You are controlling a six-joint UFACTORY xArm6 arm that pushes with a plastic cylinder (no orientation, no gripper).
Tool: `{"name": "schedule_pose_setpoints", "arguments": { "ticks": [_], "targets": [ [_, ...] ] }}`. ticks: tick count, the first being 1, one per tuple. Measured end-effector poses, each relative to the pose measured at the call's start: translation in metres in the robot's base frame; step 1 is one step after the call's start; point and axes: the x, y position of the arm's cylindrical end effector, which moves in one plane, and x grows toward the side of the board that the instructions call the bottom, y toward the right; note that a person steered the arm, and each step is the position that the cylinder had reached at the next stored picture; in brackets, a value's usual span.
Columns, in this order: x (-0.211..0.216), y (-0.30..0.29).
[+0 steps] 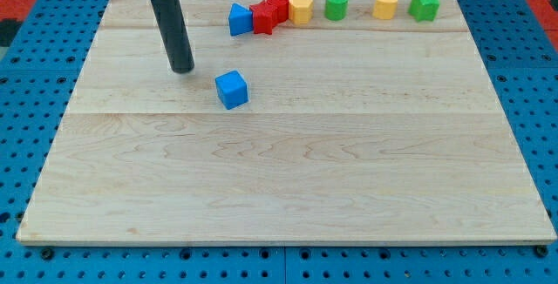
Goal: Separate blue triangle from the red star
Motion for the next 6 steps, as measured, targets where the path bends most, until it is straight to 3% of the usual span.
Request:
{"name": "schedule_pose_setpoints", "arguments": {
  "ticks": [1,3,4,6],
  "targets": [
    [-0.055,-0.022],
    [-0.114,0.045],
    [-0.12,0.066],
    [-0.057,0.084]
  ]
}}
